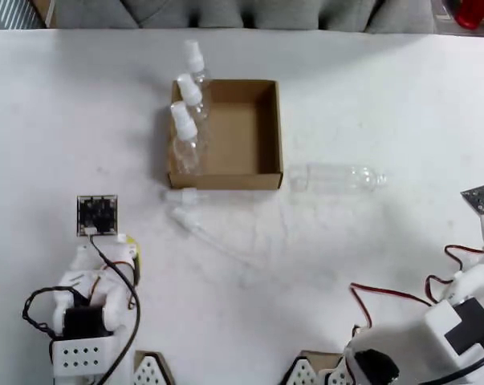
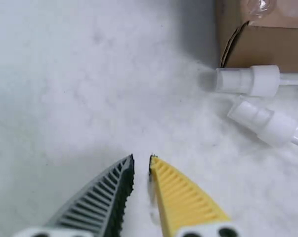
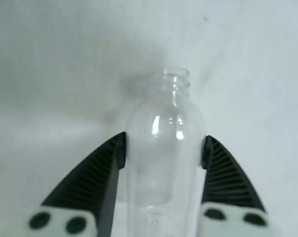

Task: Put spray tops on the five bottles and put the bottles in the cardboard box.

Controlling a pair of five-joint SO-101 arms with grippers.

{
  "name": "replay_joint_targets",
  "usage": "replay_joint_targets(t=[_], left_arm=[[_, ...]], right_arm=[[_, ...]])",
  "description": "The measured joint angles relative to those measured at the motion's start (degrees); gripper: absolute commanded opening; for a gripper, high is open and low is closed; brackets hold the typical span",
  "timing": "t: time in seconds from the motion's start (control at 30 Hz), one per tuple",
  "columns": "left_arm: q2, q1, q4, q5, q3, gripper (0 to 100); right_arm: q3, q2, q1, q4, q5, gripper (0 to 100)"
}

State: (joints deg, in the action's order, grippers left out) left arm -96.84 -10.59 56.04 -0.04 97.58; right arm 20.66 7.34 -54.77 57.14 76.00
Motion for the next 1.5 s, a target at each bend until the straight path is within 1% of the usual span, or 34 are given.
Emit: replay_joint_targets(t=[0.07,0.47,0.53,0.67,0.7,0.77,0.97,1.13,1.37,1.5], left_arm=[[0.0,0.0,0.0,0.0,0.0,7],[0.0,0.0,0.0,0.0,0.0,7],[0.0,0.0,0.0,0.0,0.0,7],[0.0,0.0,0.0,0.0,0.0,7],[0.0,0.0,0.0,0.0,0.0,7],[0.0,0.0,0.0,0.0,0.0,7],[0.0,0.0,0.0,0.0,0.0,7],[0.0,0.0,0.0,0.0,0.0,7],[0.0,-0.18,0.0,0.0,0.0,7],[0.0,-0.18,0.0,0.0,0.0,7]], right_arm=[[0.0,0.0,0.44,-0.09,0.0,26.3],[0.09,0.09,2.02,-0.18,0.0,23.6],[0.09,0.09,1.93,-0.18,0.0,18.8],[0.09,0.09,1.76,-0.18,3.52,2.6],[0.09,0.09,1.85,-0.18,3.96,0.6],[0.0,0.09,1.85,-0.7,4.31,2.7],[0.09,-0.79,1.85,-0.35,4.13,1.5],[0.09,-7.12,1.85,1.05,-3.69,1.5],[0.09,-17.93,1.93,5.71,-13.98,1.5],[0.09,-23.91,3.6,6.33,-22.33,1.5]])
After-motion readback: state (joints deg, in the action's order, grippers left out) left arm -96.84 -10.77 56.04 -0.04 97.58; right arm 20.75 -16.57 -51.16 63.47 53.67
